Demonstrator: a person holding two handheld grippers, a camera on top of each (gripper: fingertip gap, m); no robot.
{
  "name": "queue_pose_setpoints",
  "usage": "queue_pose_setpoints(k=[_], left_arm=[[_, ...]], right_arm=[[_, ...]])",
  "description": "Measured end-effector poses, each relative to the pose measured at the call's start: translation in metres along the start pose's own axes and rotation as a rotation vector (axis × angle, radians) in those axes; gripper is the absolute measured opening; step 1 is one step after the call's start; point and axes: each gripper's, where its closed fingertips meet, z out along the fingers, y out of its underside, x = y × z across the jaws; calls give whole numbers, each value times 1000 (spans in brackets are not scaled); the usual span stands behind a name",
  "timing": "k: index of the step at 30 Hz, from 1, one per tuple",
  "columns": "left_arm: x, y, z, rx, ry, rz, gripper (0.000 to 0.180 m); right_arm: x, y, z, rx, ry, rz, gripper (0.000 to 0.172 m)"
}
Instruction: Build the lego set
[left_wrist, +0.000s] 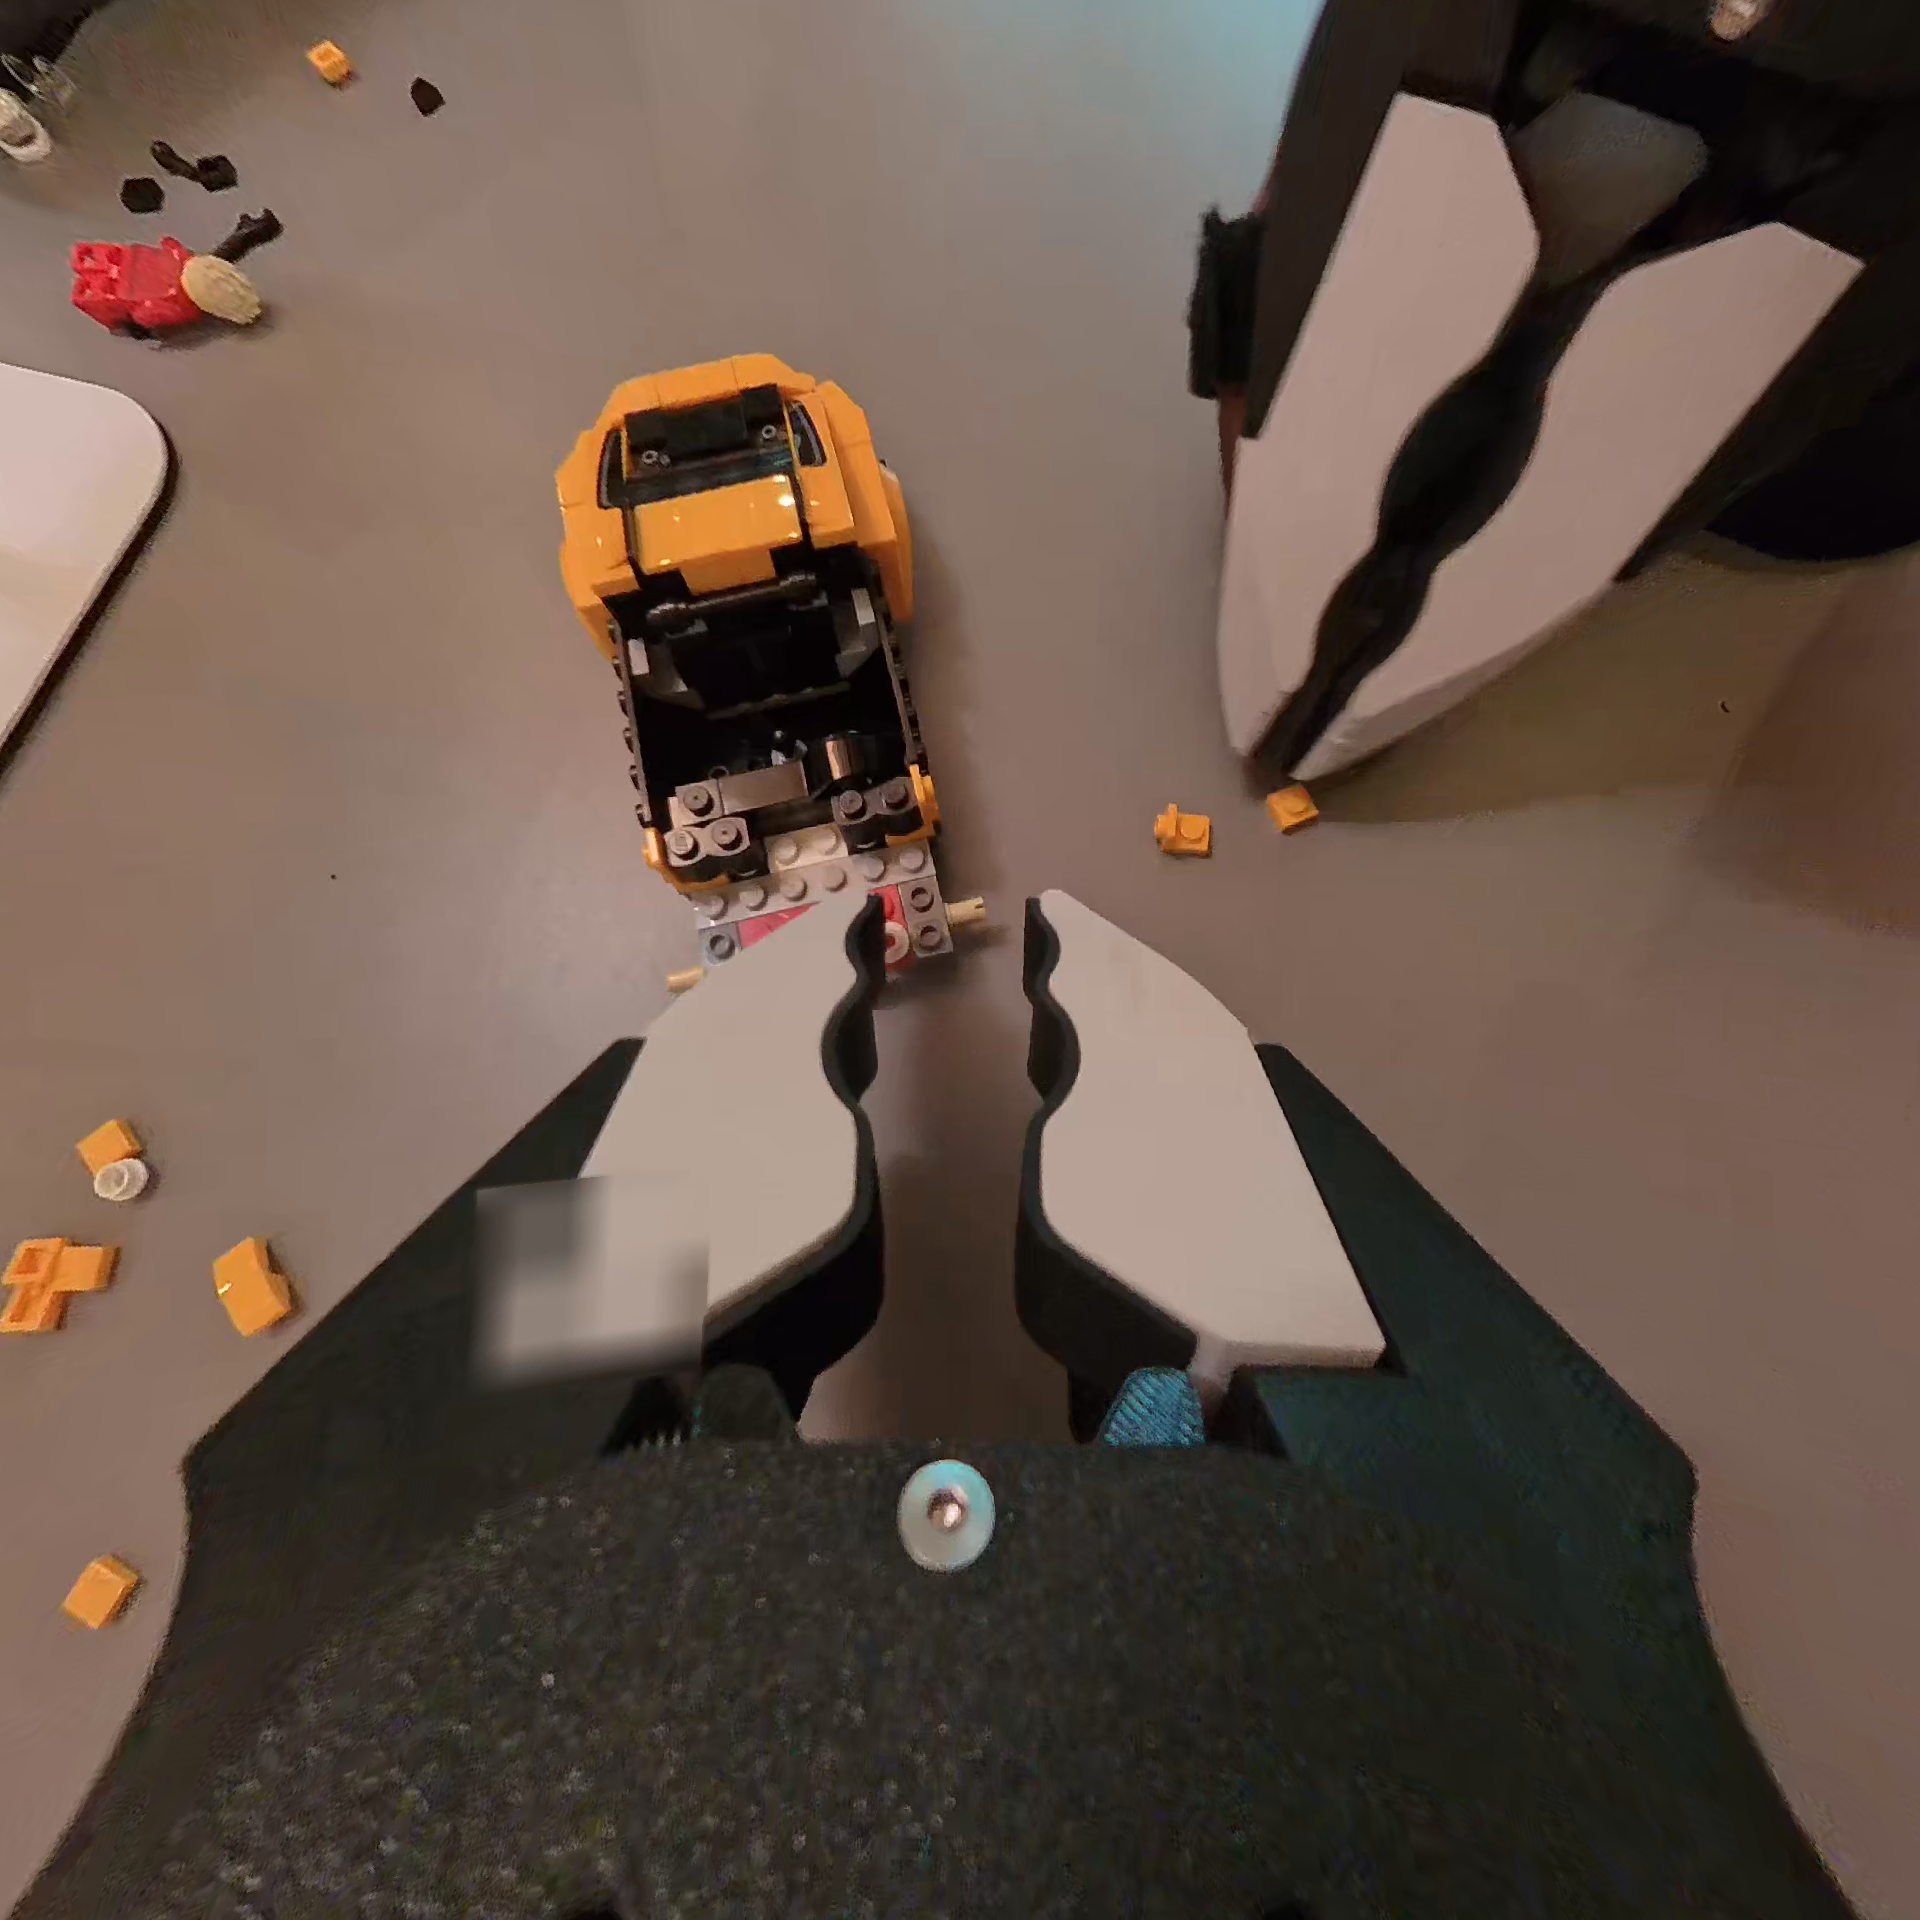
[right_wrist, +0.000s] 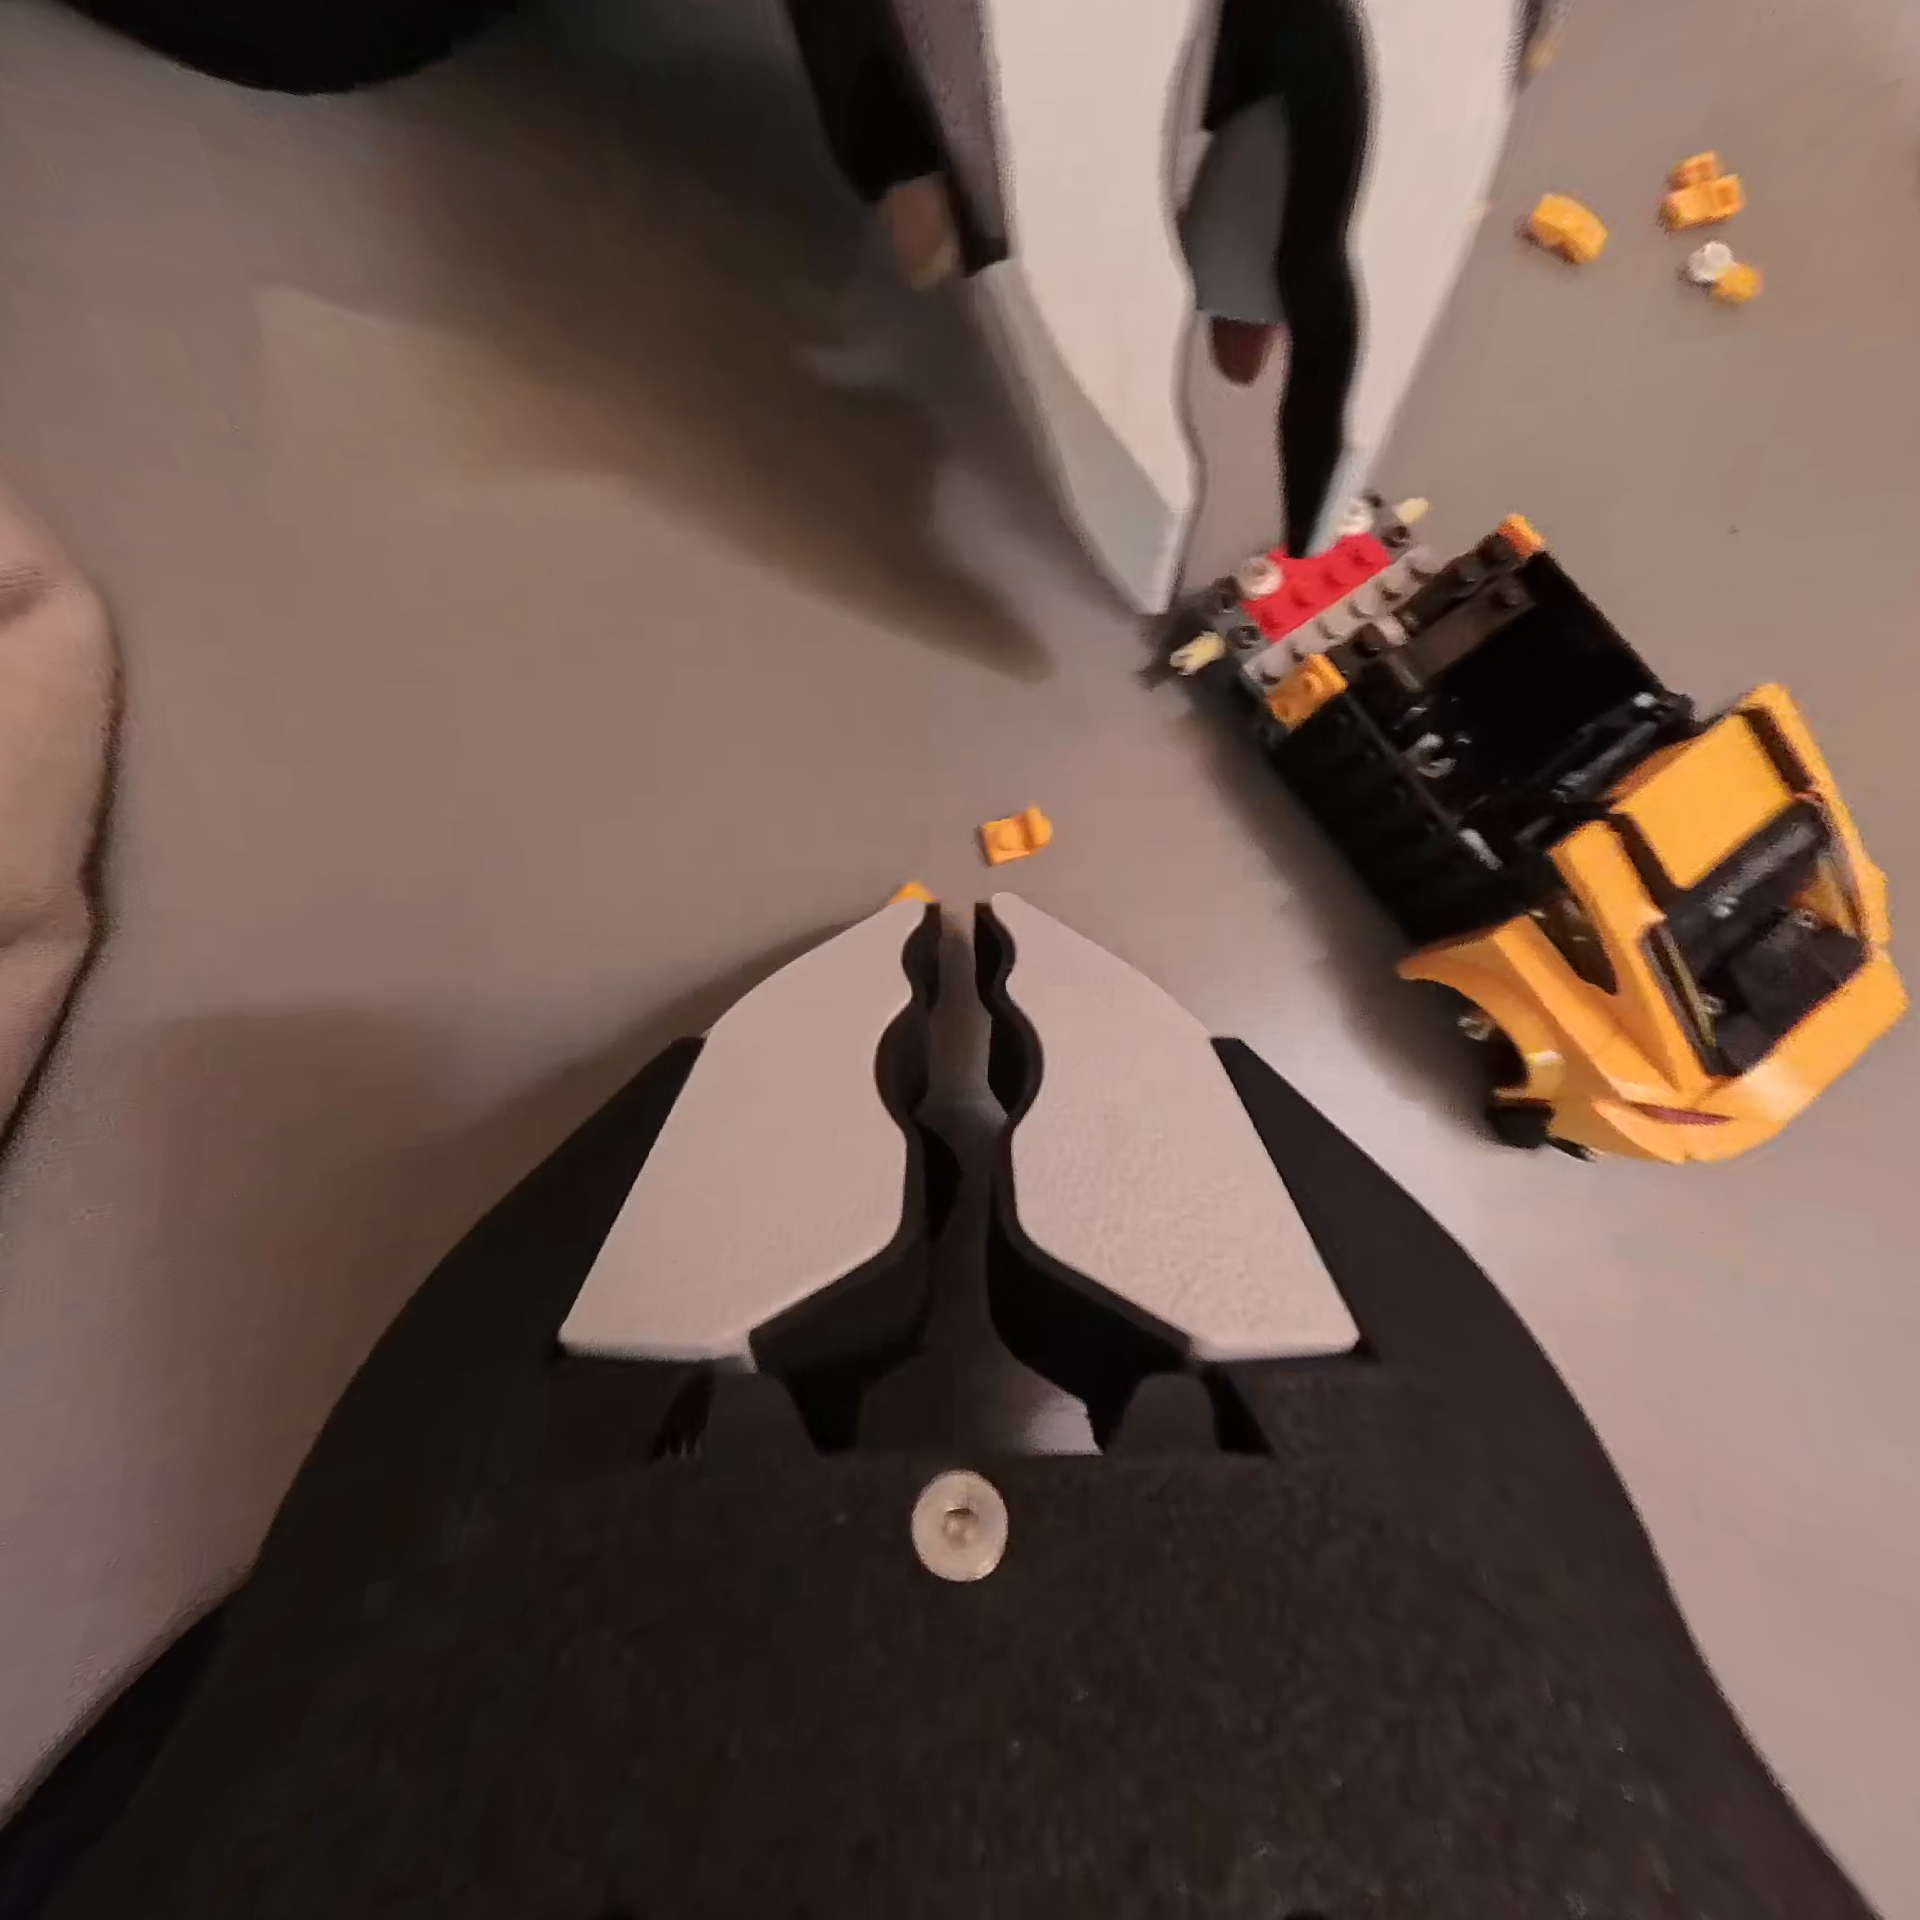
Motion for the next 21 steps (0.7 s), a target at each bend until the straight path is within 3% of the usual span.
queue_pose_setpoints(k=[15,21], left_arm=[[9,6,-1,-29,53,26,23],[20,-5,-3,38,120,8,25]], right_arm=[[13,-11,14,-12,-31,49,0],[27,-33,-7,180,15,156,0]])
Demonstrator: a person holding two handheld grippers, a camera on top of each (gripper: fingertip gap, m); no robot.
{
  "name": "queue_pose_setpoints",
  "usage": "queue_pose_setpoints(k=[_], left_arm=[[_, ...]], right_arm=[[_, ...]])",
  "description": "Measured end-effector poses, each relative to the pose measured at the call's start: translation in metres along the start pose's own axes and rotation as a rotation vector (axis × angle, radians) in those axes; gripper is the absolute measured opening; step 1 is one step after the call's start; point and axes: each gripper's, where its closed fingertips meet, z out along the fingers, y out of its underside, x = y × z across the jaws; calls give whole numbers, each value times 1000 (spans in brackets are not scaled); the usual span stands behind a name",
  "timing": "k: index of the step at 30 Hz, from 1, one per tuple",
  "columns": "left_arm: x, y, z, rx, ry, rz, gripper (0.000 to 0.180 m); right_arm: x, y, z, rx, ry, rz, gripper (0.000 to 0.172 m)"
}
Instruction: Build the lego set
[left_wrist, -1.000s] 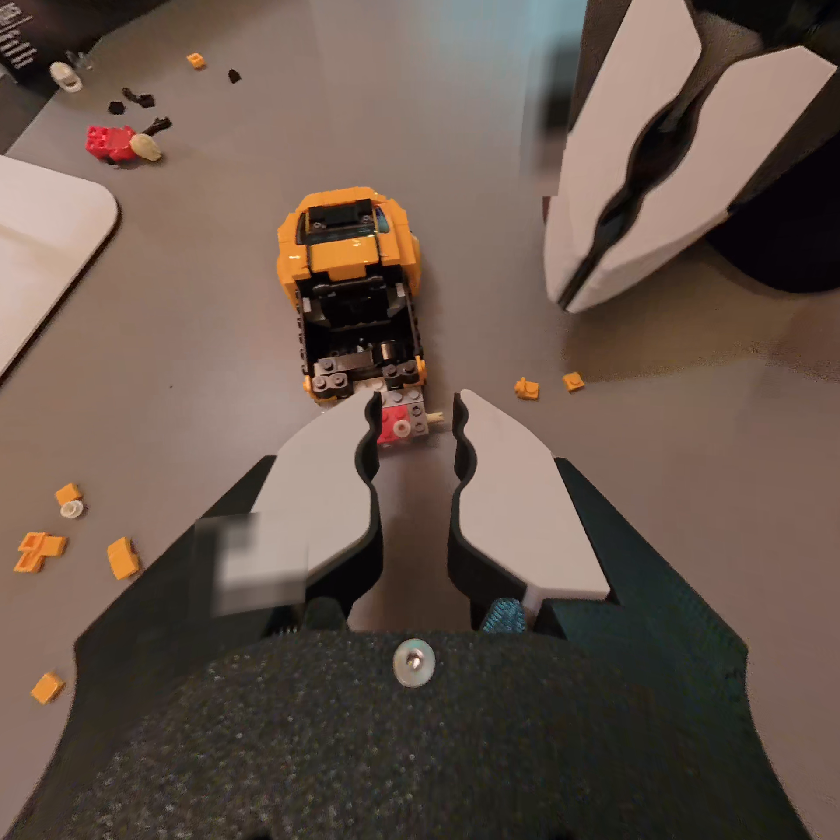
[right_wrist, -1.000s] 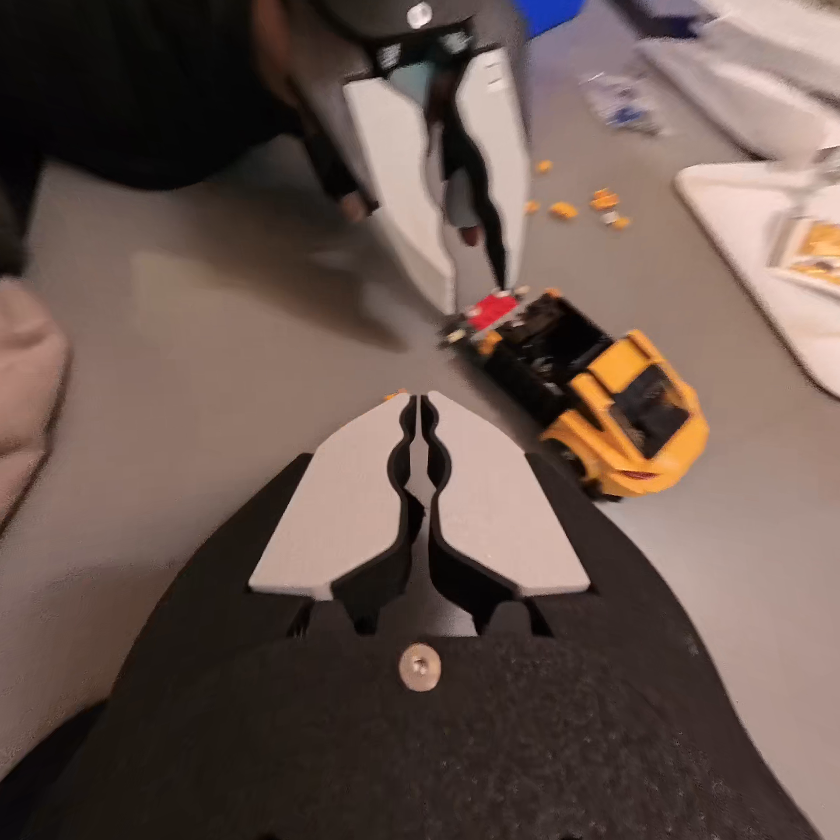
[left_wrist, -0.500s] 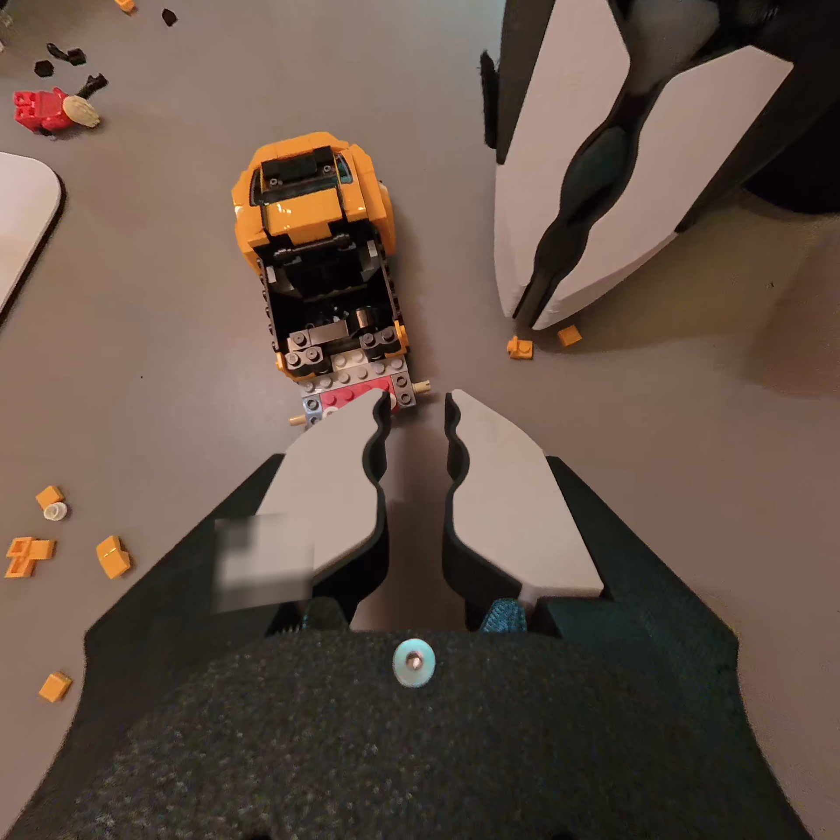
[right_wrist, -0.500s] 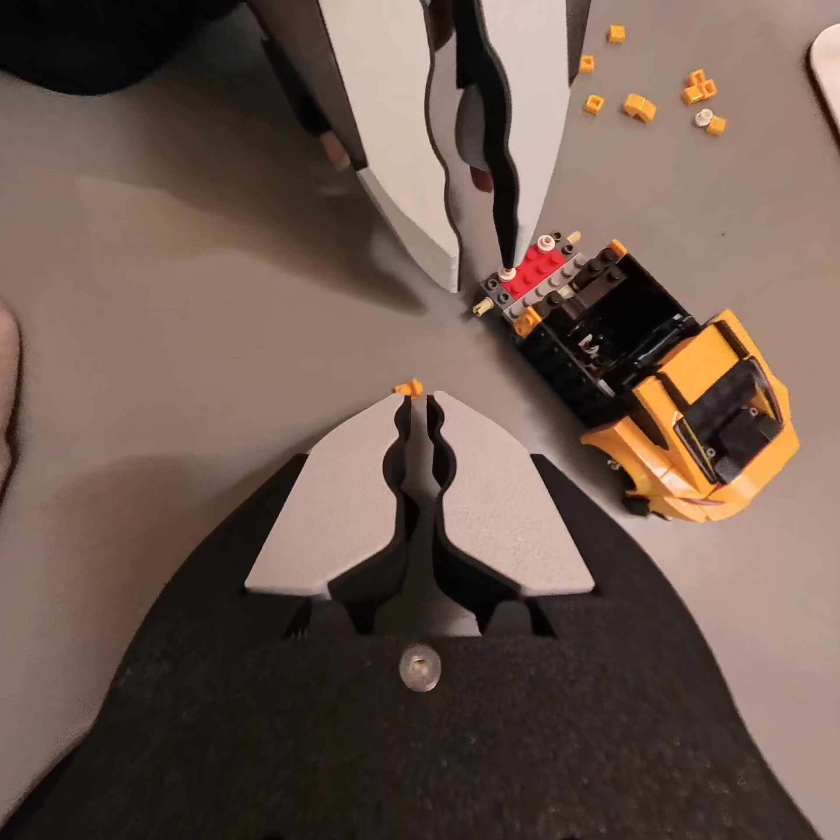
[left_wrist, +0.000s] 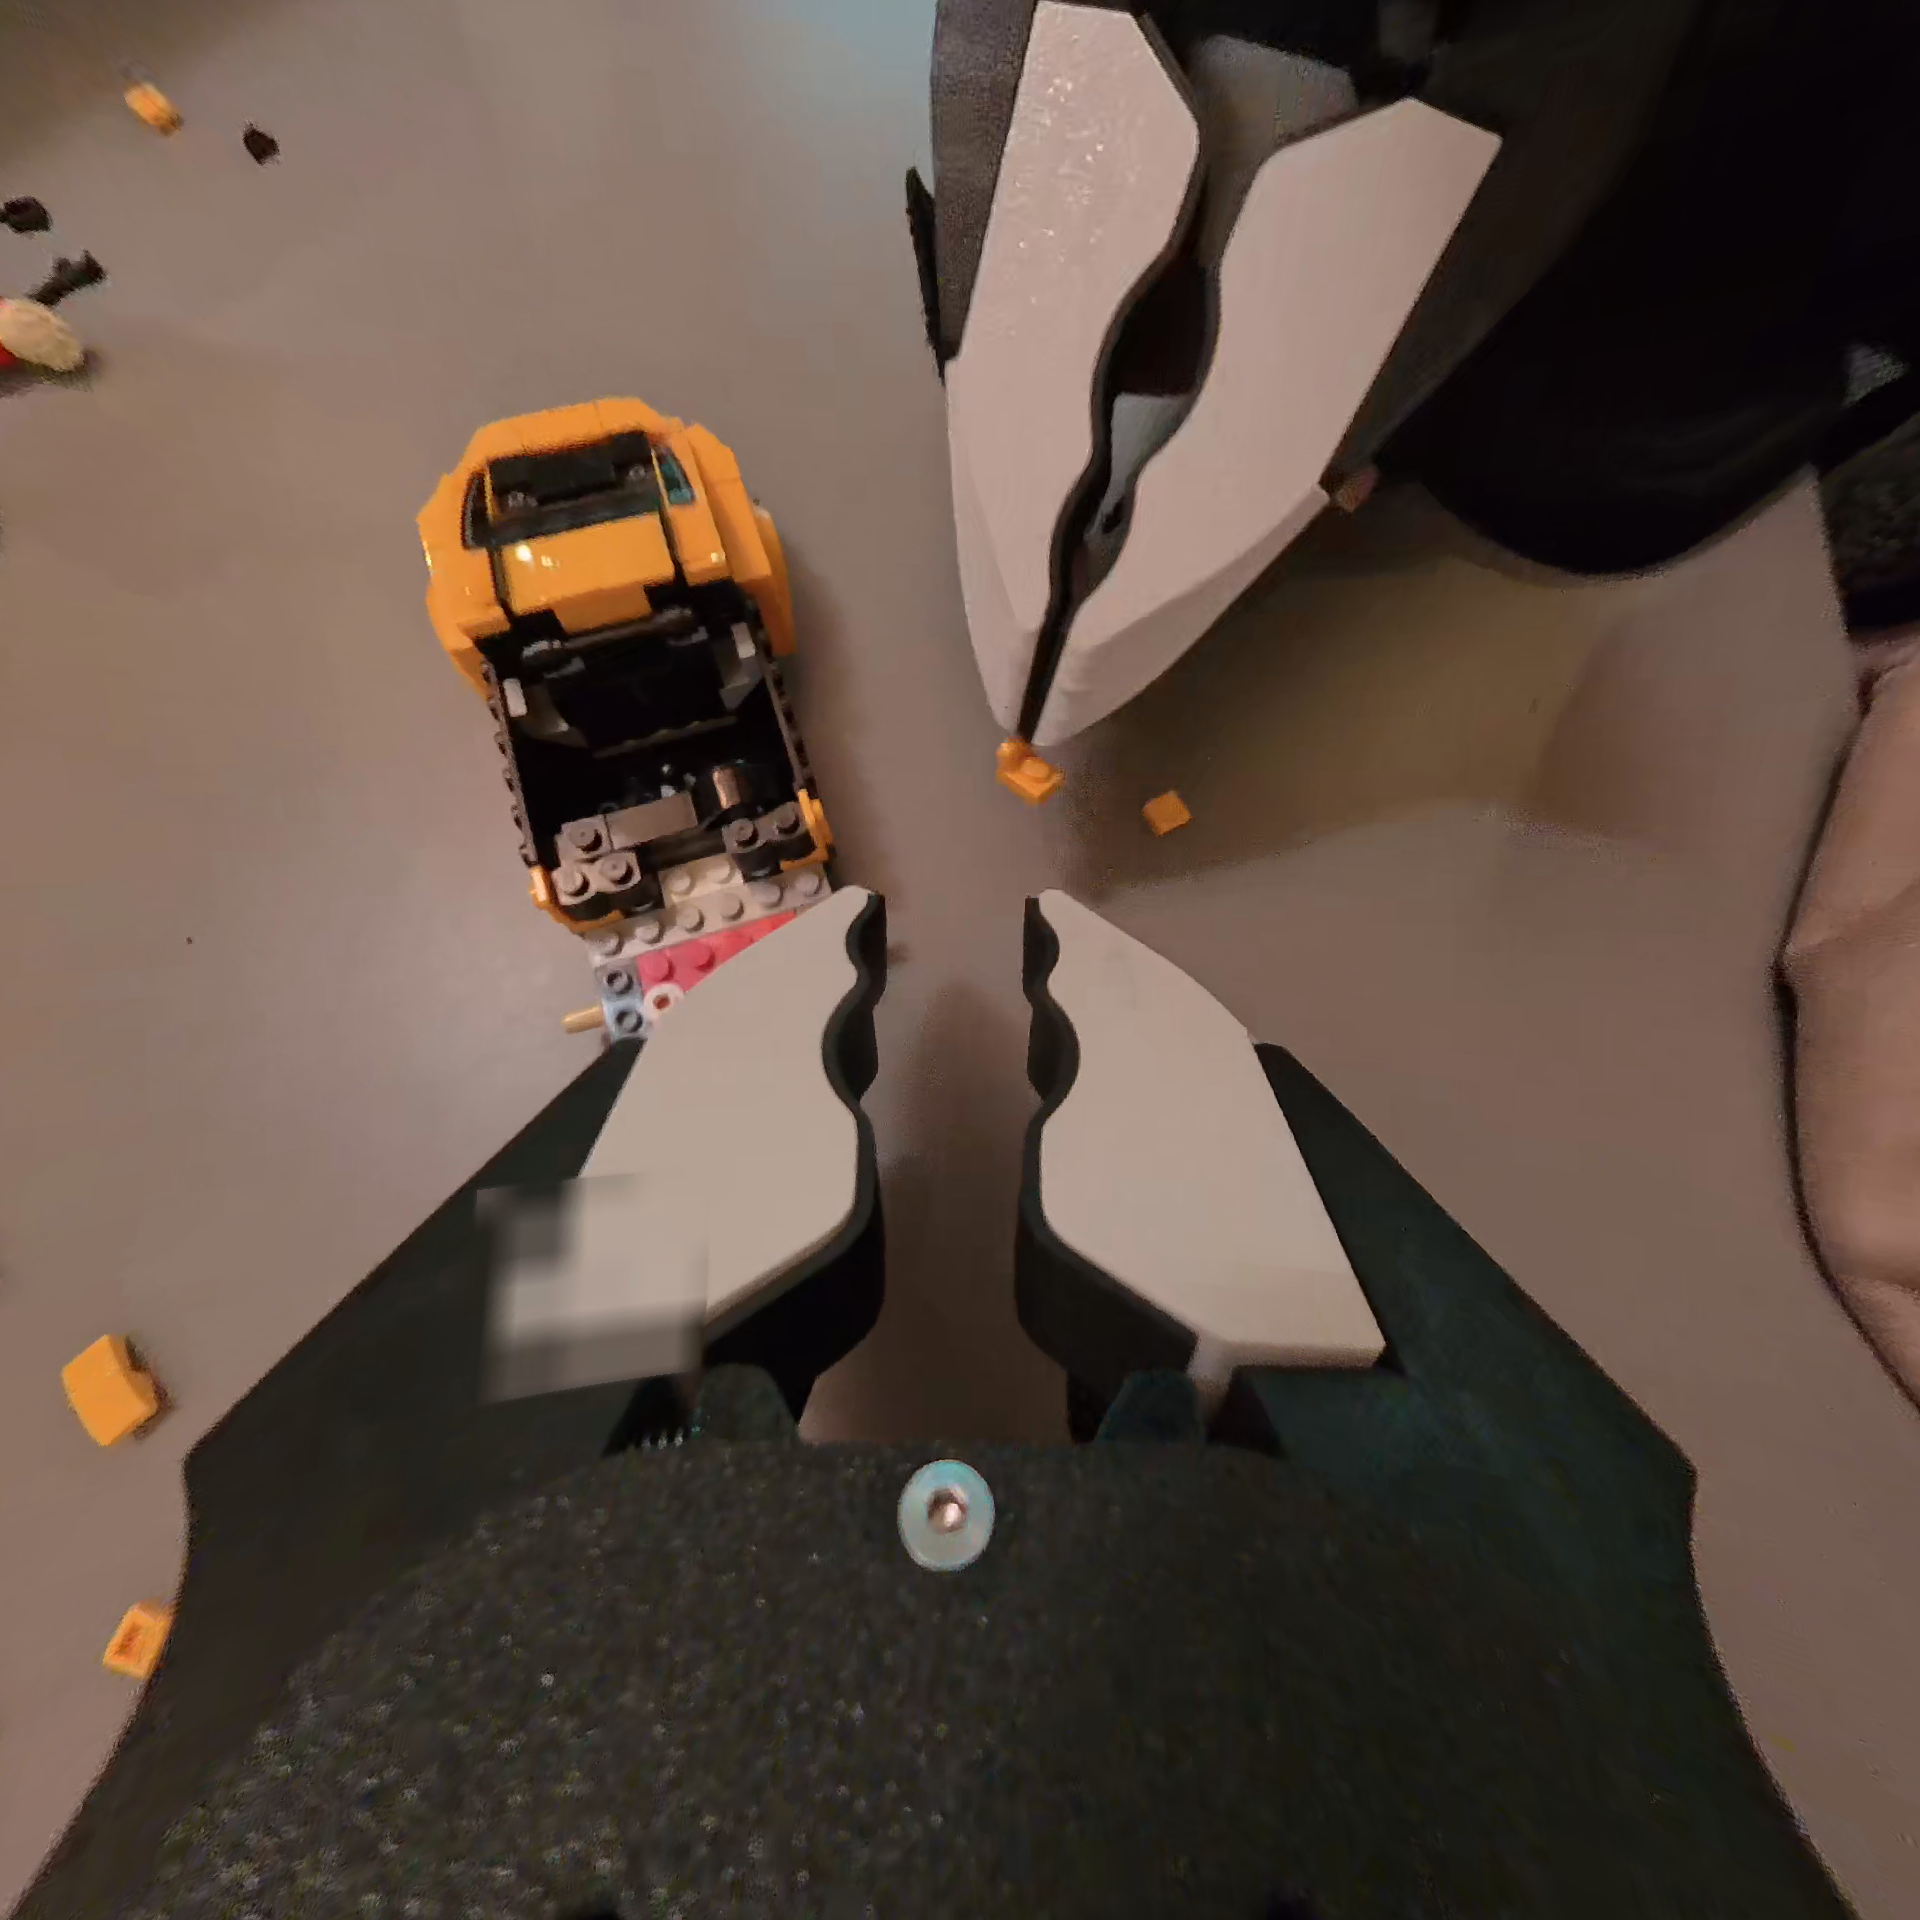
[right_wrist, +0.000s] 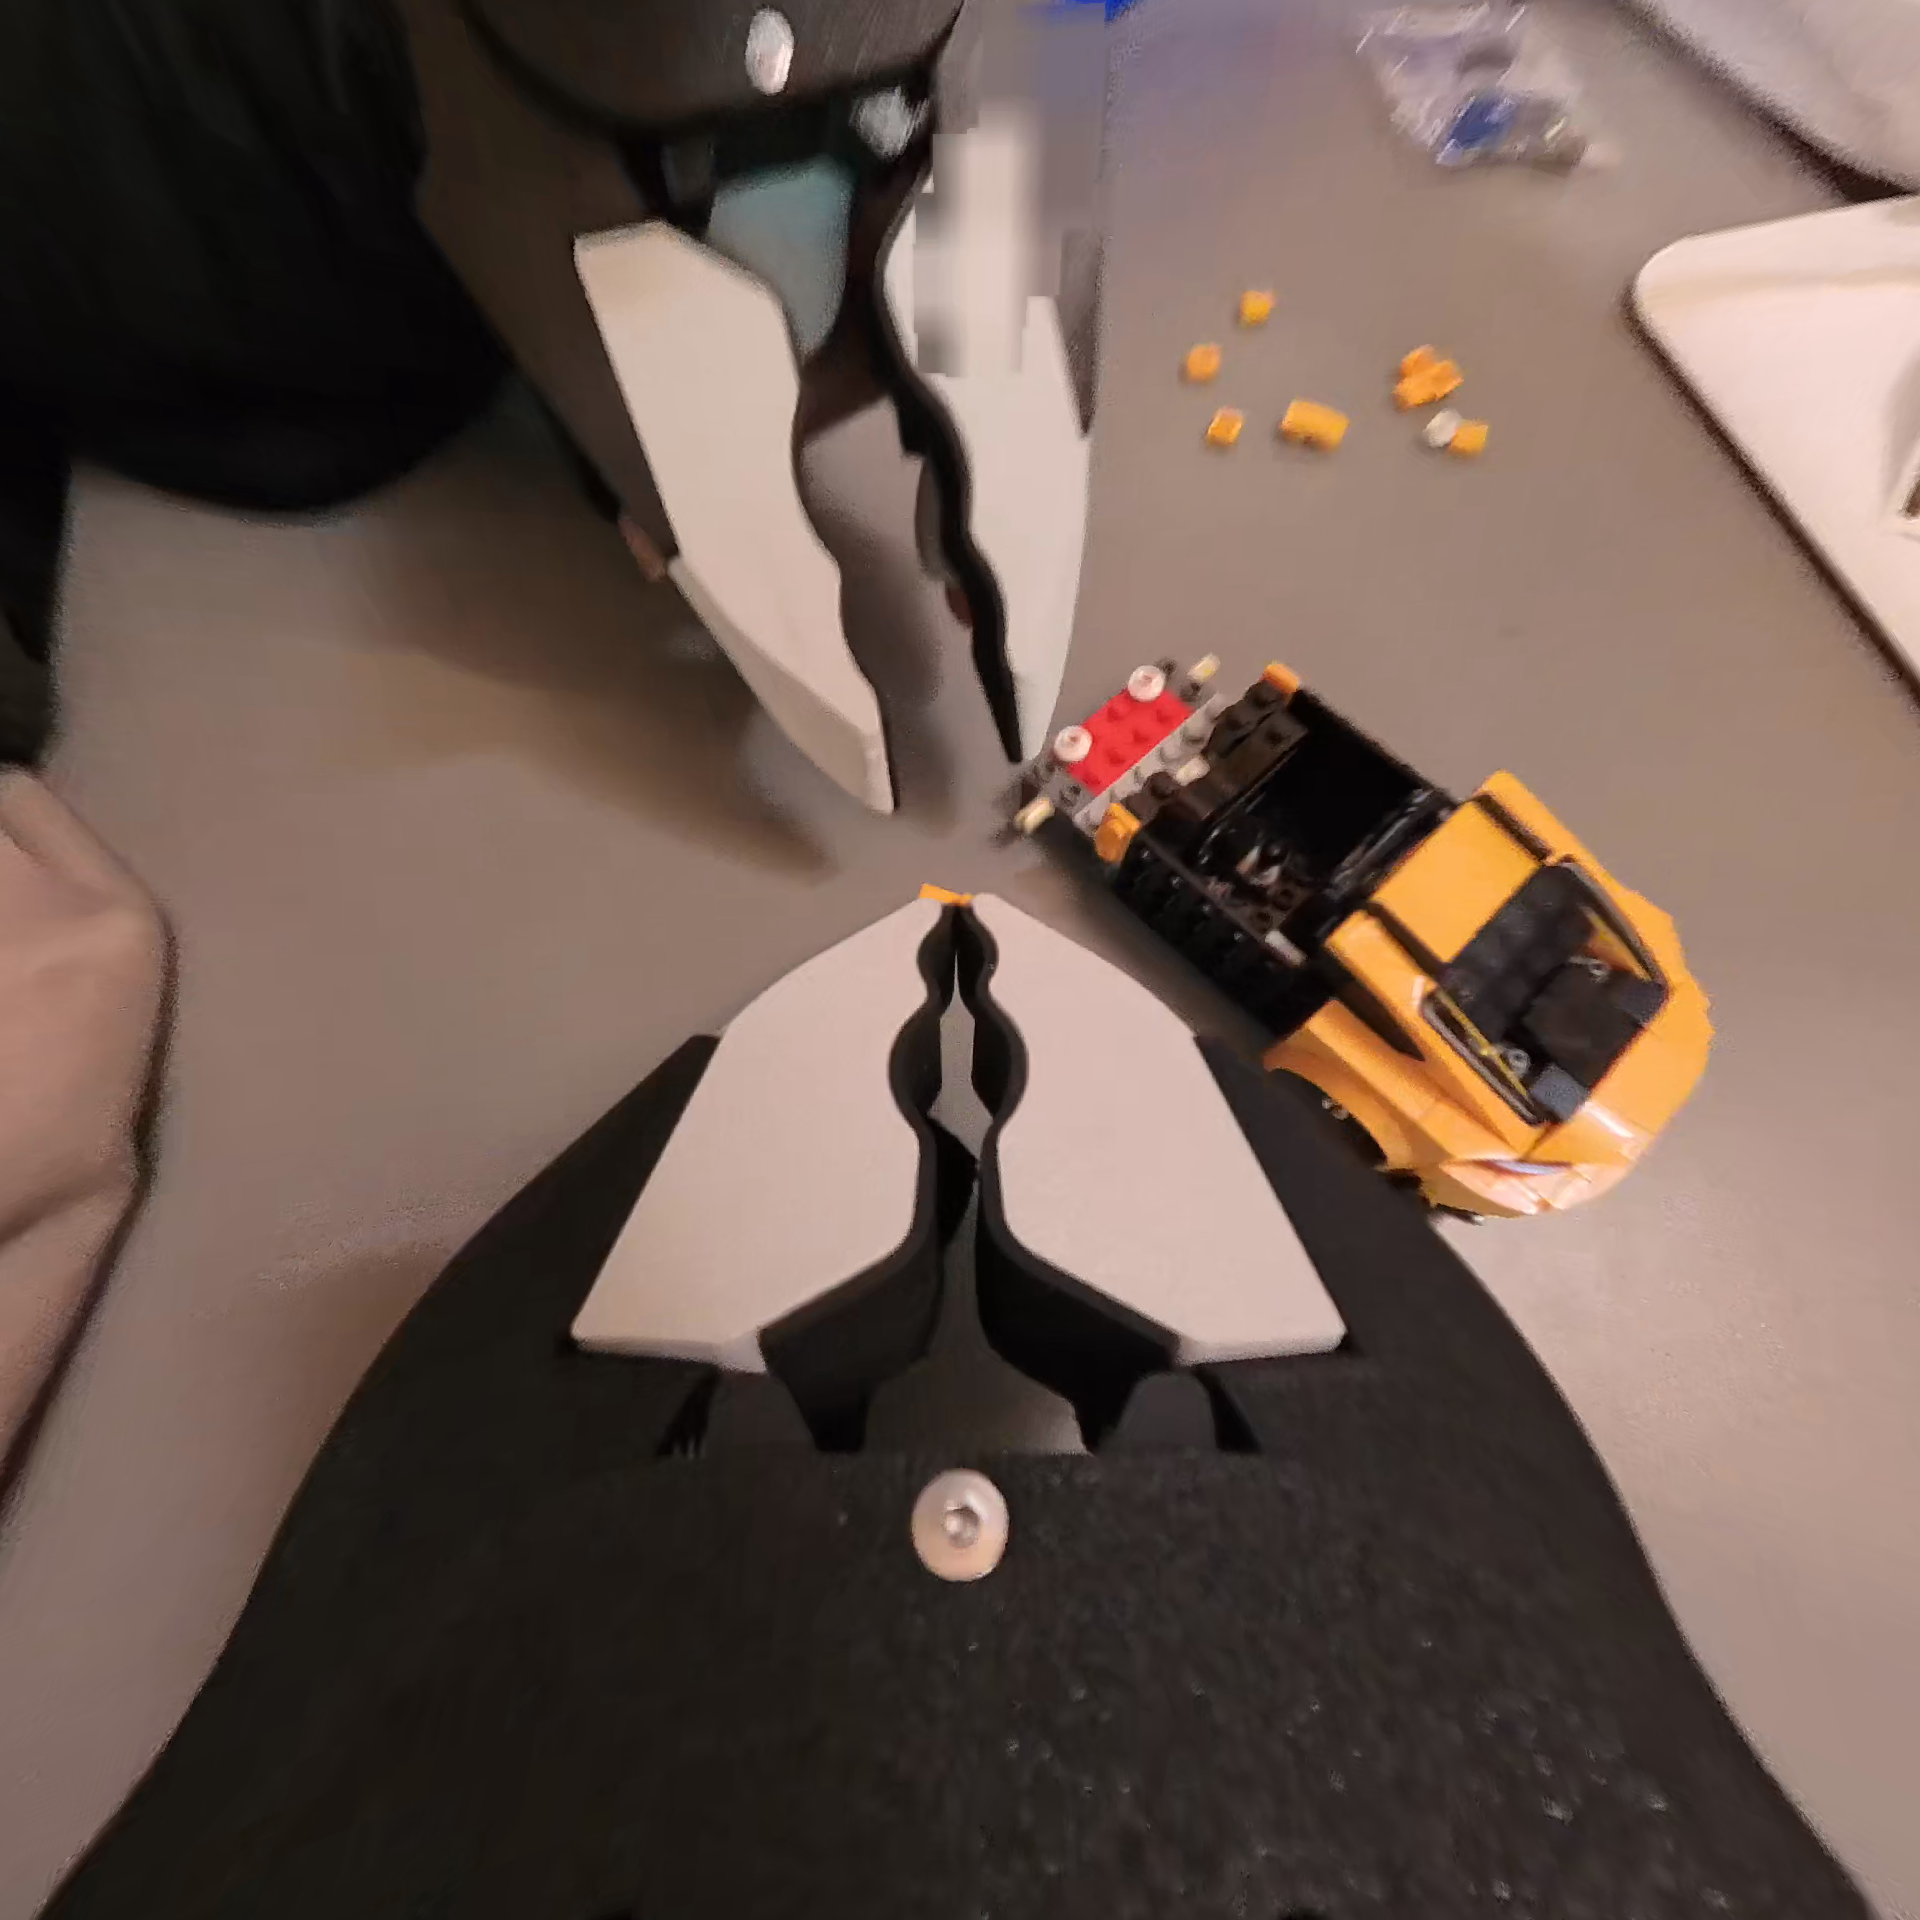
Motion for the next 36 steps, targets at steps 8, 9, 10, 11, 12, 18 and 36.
queue_pose_setpoints(k=[8,9,10,11,12,18,36], left_arm=[[16,-46,-11,245,-25,84,24],[15,-49,-12,257,-53,97,24],[14,-52,-13,270,-81,114,23],[14,-55,-14,287,-104,133,23],[13,-58,-15,300,-133,146,21],[7,-67,-26,349,-232,197,14],[12,-72,-35,418,-156,163,8]], right_arm=[[1,-43,-24,313,-31,221,0],[1,-46,-26,340,-40,243,0],[1,-49,-28,366,-47,264,0],[2,-52,-30,390,-48,283,0],[2,-54,-32,408,-50,300,0],[1,-55,-34,437,-58,332,0],[-2,-57,-42,471,-60,264,0]])
